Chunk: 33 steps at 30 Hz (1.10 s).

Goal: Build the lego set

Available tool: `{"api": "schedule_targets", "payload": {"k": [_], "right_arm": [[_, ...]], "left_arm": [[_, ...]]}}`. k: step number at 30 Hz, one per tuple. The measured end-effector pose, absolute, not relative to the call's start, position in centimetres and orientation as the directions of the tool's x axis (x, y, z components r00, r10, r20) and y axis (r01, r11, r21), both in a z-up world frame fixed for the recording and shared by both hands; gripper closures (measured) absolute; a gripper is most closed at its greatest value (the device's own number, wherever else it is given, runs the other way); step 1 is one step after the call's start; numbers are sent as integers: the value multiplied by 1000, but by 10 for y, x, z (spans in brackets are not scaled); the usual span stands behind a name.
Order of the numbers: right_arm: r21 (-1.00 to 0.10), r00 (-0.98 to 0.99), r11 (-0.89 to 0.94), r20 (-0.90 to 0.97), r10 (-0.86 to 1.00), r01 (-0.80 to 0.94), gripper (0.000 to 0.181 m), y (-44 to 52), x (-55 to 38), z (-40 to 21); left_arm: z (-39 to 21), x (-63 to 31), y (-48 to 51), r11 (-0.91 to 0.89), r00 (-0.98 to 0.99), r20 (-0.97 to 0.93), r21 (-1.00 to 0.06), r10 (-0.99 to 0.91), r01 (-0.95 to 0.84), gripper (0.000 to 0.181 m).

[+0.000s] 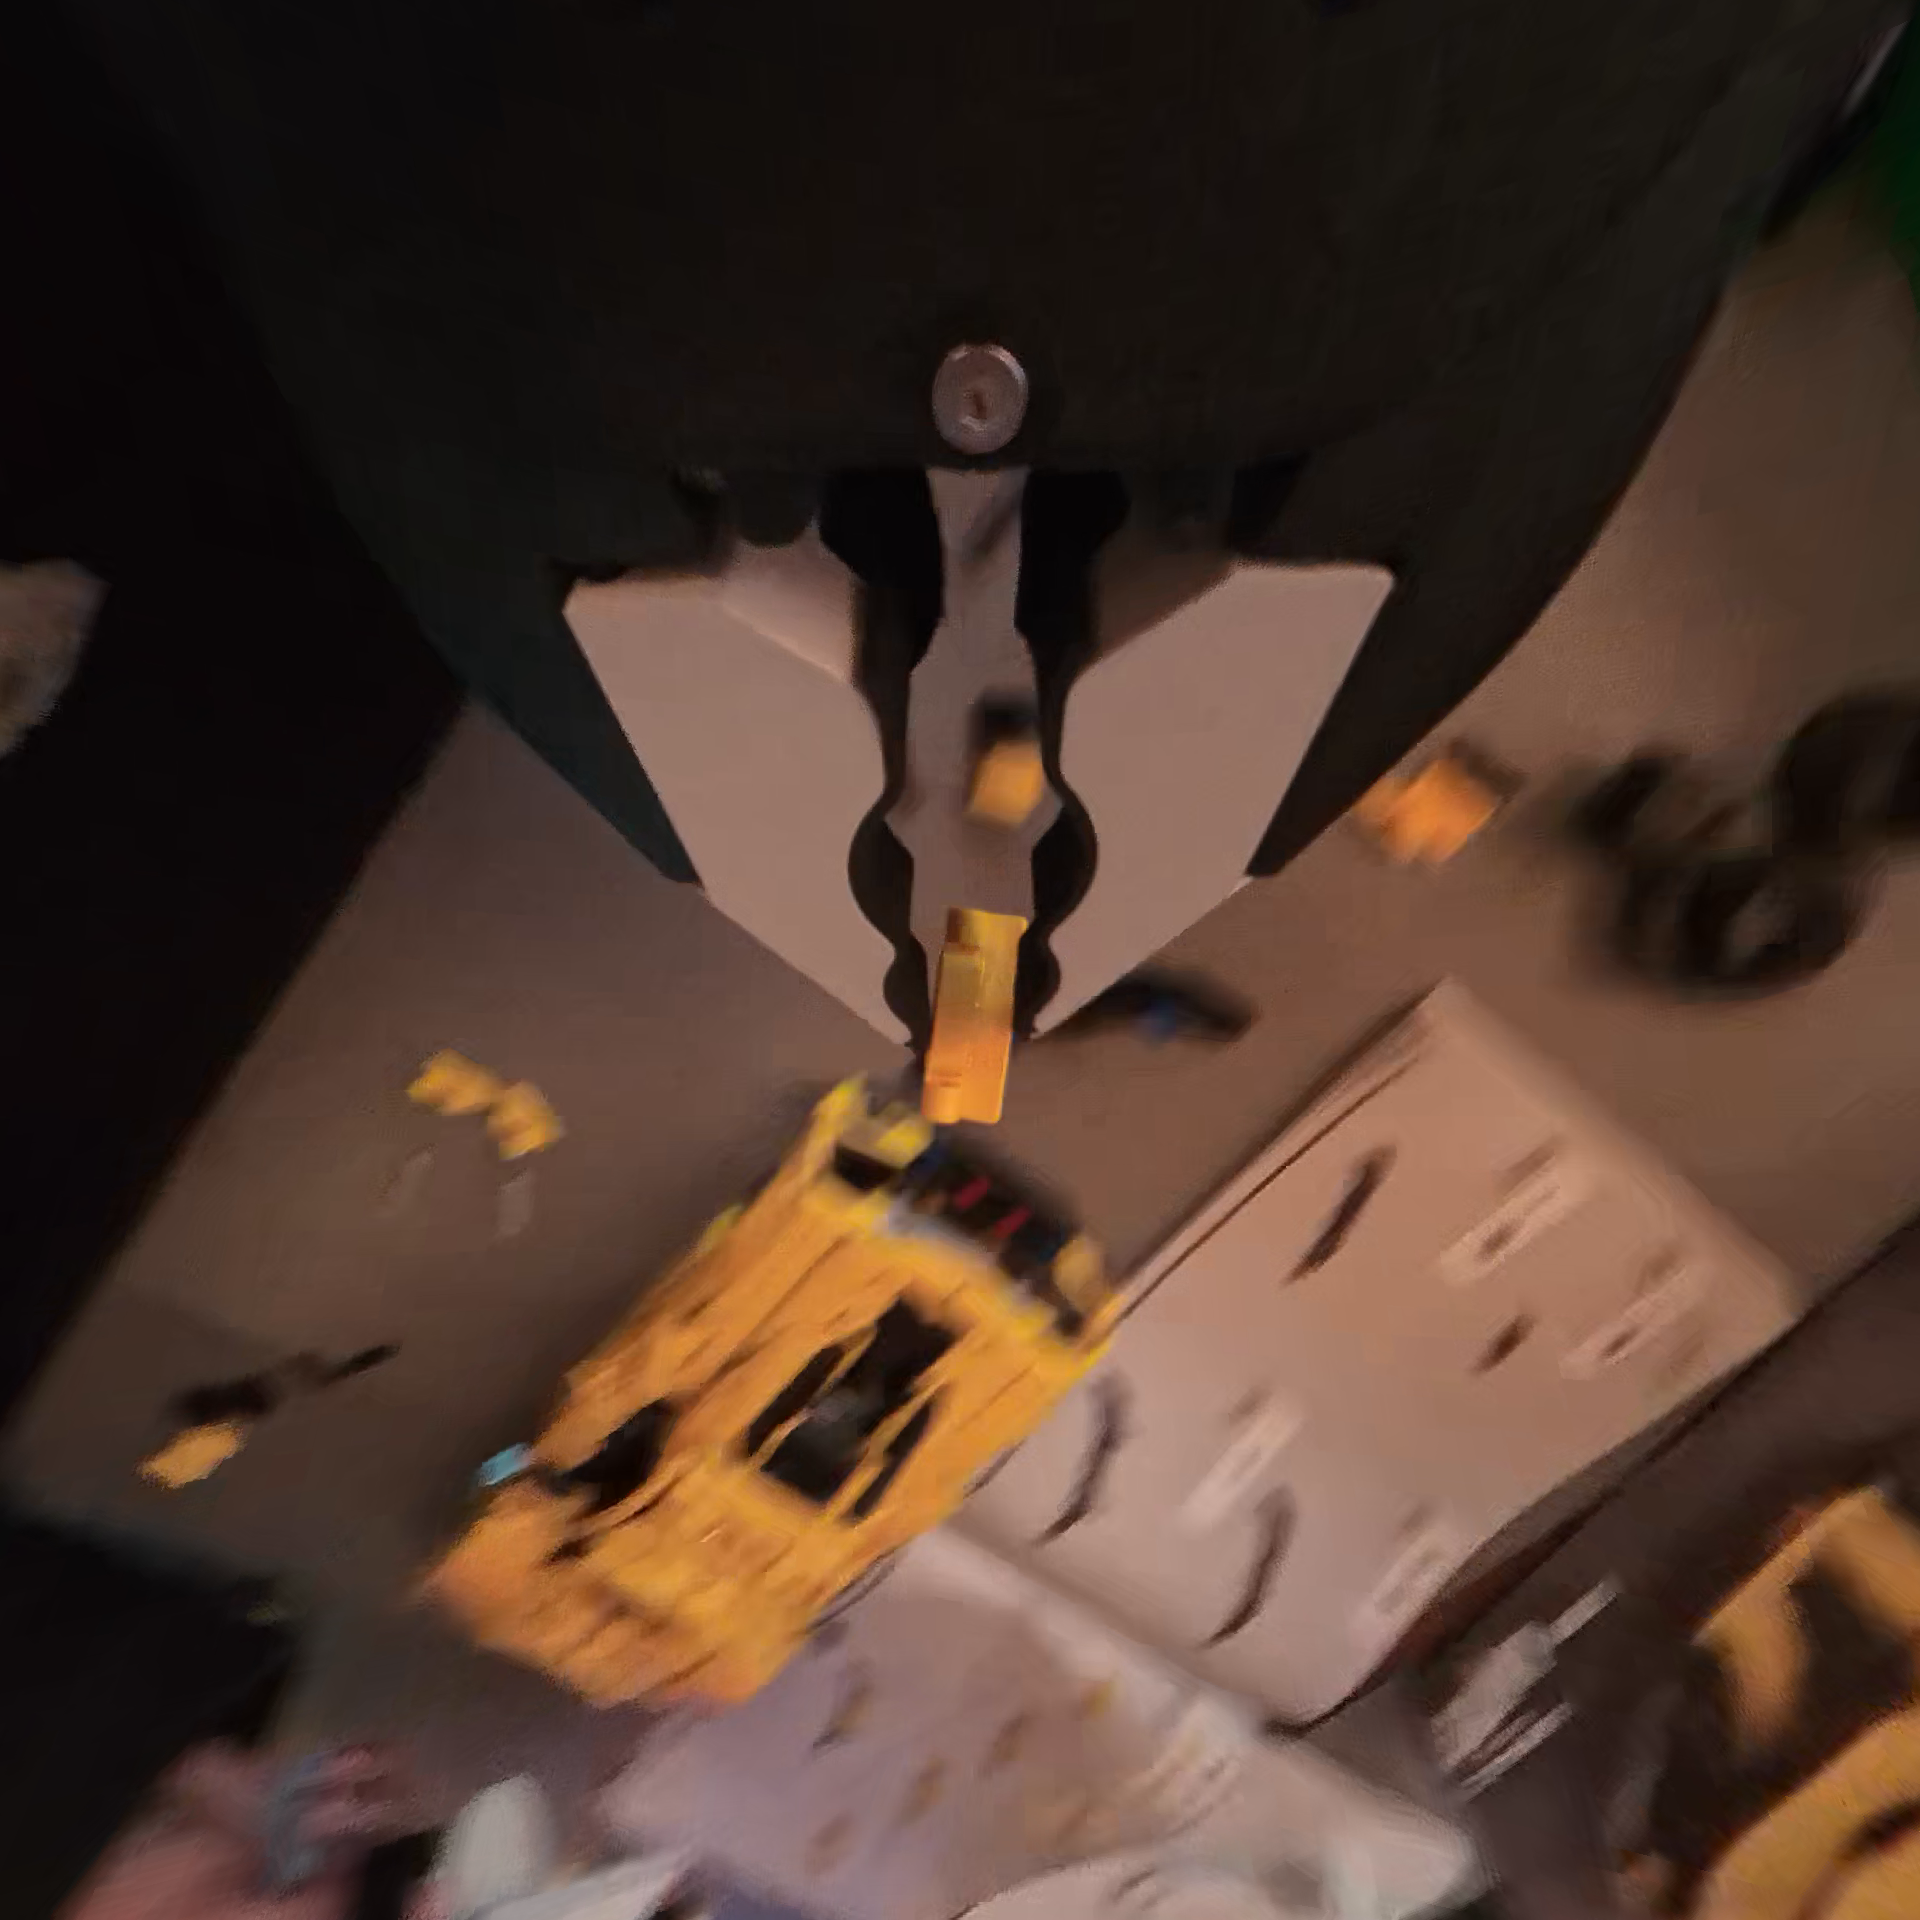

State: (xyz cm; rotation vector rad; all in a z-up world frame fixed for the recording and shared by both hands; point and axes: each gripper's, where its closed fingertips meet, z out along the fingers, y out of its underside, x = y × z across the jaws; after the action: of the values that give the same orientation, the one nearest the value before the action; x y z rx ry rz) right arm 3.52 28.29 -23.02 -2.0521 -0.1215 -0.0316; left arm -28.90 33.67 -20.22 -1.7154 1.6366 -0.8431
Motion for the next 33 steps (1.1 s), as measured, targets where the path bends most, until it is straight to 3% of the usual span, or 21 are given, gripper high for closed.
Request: {"api": "schedule_targets", "payload": {"k": [3, 5, 10, 21, 23, 26, 29, 31, 33], "right_arm": [[-890, 995, -447, 68, 71, 93, 160, 282, 36, -227], [-892, 996, -444, 58, 69, 83, 160, 282, 37, -226], [-906, 997, -420, 11, 70, 39, 160, 280, 39, -220], [-931, 998, -364, 3, 62, 26, 163, 278, 45, -205], [-933, 998, -360, -11, 64, 13, 163, 279, 45, -206], [-933, 996, -360, -50, 69, -21, 163, 280, 46, -207], [-937, 994, -345, -86, 69, -57, 162, 280, 47, -206], [-934, 996, -354, -67, 52, -45, 162, 280, 51, -209], [-928, 999, -371, -36, 32, -22, 162, 279, 57, -214]], "left_arm": [[-208, -219, 262, -57, -168, 186, -816, -968, -575, 165], [-231, -187, 219, -49, -236, 259, -764, -937, -643, 166], [-275, -159, 155, 185, -366, 164, -638, -916, -748, 165], [-298, -144, 127, 291, -404, 70, -583, -912, -758, 164], [-278, -142, 135, 261, -390, 67, -638, -918, -725, 147], [-209, -134, 179, 177, -320, 23, -795, -947, -580, 147], [-137, -124, 261, 120, -123, -79, -919, -989, -375, 145], [-123, -116, 313, 133, -15, -134, -946, -991, -295, 145], [-150, -113, 365, 72, 165, -148, -914, -975, -399, 146]]}}
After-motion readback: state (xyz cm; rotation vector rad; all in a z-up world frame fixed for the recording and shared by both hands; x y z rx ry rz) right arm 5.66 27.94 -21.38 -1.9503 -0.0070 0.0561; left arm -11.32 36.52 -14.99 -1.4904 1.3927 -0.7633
